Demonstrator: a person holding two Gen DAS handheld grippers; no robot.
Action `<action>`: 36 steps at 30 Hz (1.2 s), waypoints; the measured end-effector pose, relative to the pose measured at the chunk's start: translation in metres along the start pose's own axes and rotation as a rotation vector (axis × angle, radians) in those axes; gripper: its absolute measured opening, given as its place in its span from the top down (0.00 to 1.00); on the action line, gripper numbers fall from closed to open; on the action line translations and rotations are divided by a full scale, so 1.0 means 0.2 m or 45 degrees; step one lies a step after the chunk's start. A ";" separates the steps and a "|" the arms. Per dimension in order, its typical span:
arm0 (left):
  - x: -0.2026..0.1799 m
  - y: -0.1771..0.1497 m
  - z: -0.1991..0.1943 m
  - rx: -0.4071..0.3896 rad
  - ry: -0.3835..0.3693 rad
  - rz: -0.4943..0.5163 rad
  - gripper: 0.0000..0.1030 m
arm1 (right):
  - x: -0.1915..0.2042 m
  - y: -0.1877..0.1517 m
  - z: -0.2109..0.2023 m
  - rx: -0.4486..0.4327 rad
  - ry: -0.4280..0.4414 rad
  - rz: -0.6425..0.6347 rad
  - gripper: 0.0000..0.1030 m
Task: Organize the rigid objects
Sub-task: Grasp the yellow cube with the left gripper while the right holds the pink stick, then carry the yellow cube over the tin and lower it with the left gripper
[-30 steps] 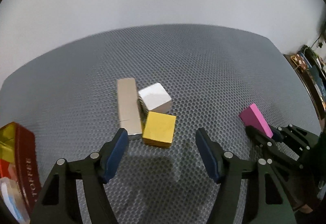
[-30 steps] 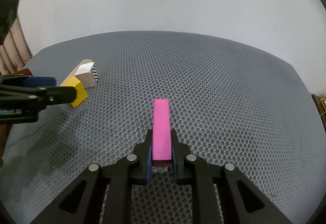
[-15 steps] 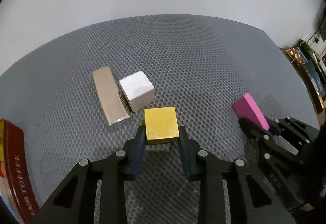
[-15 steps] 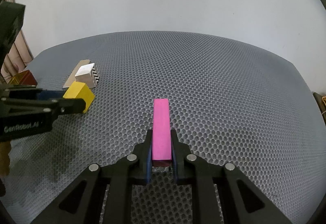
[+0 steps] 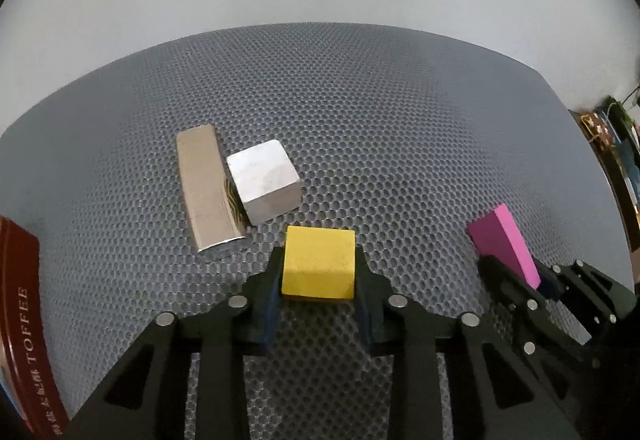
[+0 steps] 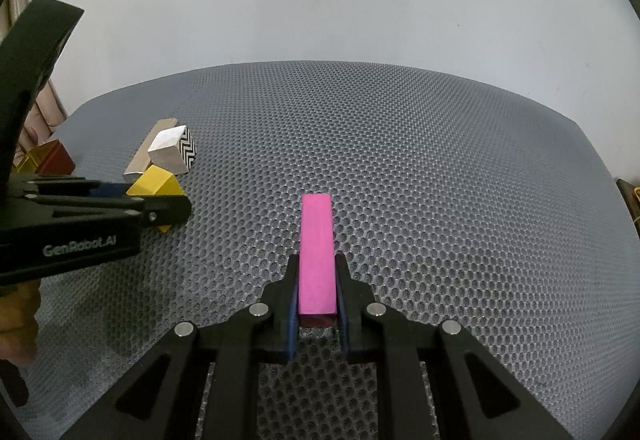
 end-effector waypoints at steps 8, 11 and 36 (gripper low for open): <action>0.01 -0.04 -0.04 -0.017 0.048 -0.008 0.74 | 0.01 0.02 -0.02 0.002 -0.007 -0.006 0.85; 0.03 -0.07 -0.07 -0.025 0.045 -0.026 0.74 | -0.05 0.05 0.03 0.003 -0.013 -0.009 0.85; 0.11 -0.28 -0.26 -0.039 0.218 -0.085 0.74 | 0.04 0.09 0.13 0.012 -0.048 -0.038 0.85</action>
Point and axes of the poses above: each gripper's, at about its wrist camera, not at the fingertips, and z roughly the way its jaws point, x to its left, y to its top, the point moved 2 cm from there along z, roughly the way its jaws point, and after that the axes turned 11 degrees about y, right-handed, at the moved point
